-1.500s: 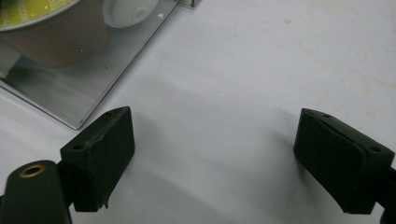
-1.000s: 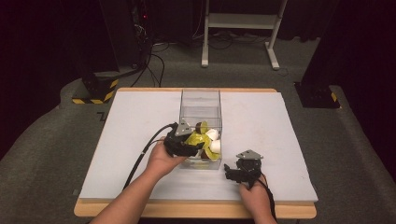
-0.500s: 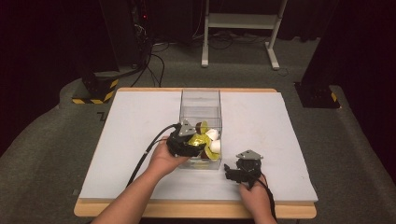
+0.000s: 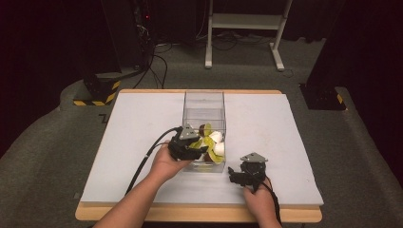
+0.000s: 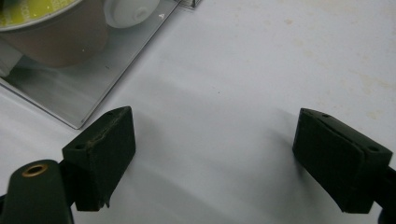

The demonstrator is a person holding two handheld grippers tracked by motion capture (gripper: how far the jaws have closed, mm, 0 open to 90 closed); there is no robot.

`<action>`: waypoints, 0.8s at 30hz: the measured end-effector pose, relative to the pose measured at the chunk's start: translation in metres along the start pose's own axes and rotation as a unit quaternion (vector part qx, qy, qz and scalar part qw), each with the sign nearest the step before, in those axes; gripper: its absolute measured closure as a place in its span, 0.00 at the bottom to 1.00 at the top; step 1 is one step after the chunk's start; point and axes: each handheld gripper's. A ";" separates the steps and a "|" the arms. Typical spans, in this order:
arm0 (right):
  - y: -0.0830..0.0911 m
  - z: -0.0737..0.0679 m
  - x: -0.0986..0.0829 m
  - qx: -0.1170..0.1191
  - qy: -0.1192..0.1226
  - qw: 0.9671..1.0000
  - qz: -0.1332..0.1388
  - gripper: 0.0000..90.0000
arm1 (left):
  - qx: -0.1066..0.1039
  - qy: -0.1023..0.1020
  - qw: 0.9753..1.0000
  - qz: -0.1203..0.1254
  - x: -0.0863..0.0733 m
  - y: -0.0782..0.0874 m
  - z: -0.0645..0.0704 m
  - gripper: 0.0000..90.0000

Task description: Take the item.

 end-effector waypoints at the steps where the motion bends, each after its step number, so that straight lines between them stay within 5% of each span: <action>1: 0.000 0.000 0.000 0.000 0.000 1.000 0.000 0.15 | 0.000 0.005 1.000 0.005 0.000 0.001 0.001 0.58; 12: 0.000 0.000 0.000 0.000 0.000 1.000 0.000 0.15 | -0.008 0.010 0.999 0.039 0.010 0.013 -0.002 0.95; 24: 0.000 0.000 0.000 0.000 0.001 1.000 0.001 0.15 | -0.008 0.005 0.999 0.049 0.009 0.018 -0.003 1.00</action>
Point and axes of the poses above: each handheld gripper's, and its own axes: y roughly backward along the jaws, x roughly out of its top, z roughly to its right, and after that the axes turned 15 degrees about z, right-handed
